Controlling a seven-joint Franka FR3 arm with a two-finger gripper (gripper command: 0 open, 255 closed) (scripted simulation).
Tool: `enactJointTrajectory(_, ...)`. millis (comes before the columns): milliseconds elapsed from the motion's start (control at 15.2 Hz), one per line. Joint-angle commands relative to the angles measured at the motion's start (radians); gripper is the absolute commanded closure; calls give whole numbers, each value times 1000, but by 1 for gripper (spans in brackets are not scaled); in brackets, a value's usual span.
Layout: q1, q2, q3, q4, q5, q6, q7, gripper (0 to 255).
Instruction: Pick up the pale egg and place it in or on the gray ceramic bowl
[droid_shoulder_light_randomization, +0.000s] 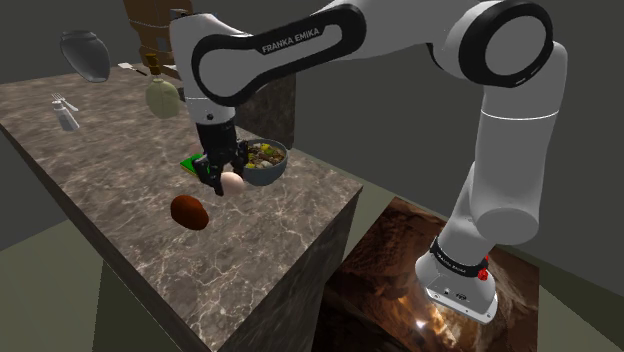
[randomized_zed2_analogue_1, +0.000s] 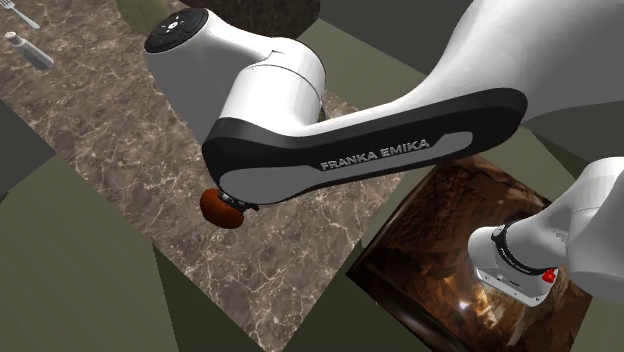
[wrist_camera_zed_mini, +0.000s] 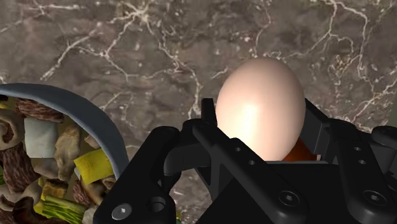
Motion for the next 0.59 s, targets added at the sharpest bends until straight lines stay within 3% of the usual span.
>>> enactJointTrajectory(0,0,-4,0,22,1,-26,0,255)
enactJointTrajectory(528,0,-19,3,109,6,-127,6,255)
